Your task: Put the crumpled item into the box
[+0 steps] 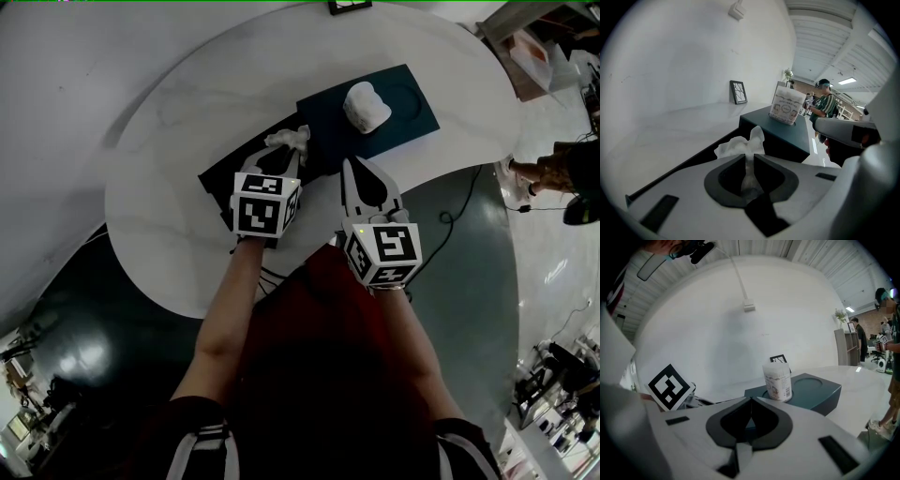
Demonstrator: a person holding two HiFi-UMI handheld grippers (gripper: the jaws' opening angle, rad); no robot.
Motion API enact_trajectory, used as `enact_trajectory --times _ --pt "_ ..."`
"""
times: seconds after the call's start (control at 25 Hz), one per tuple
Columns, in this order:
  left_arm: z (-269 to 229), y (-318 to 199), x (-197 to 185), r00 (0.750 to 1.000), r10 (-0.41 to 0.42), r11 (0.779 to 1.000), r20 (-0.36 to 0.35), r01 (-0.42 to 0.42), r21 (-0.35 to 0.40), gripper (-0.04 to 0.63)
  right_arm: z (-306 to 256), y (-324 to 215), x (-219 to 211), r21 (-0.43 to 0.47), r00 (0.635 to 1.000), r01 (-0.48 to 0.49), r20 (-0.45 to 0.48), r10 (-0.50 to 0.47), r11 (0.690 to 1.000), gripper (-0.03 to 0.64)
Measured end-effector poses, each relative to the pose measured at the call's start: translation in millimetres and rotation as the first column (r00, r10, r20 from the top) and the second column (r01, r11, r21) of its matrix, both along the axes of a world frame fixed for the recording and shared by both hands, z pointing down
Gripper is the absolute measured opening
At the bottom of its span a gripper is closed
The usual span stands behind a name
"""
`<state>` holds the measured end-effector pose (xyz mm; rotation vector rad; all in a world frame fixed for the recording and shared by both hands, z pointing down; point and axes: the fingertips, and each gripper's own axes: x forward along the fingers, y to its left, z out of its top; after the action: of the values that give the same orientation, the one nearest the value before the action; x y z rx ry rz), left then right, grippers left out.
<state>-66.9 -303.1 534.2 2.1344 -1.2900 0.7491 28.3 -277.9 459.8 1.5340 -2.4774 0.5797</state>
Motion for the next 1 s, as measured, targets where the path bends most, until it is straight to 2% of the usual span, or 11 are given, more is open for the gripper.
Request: enact_trajectory --times 0.52,0.8,1.0 --pt "3.7 0.4 3.1 1.0 0.013 1.0 -0.002 -0.013 -0.021 0.066 1.6 2.0 2.5 0.0 1.0 -0.002 -0.002 0.002 1.0 0.015" --pt "-1.5 2.3 5.5 0.999 0.026 1.0 -0.035 -0.026 -0.003 0.133 -1.1 6.0 0.2 0.004 1.0 -0.004 0.001 0.004 1.0 0.015" --pt "-14.3 3.9 5.7 0.999 0.017 0.999 -0.051 -0.016 0.031 0.135 -8.0 8.3 0.7 0.016 1.0 -0.009 0.005 0.009 1.0 0.015"
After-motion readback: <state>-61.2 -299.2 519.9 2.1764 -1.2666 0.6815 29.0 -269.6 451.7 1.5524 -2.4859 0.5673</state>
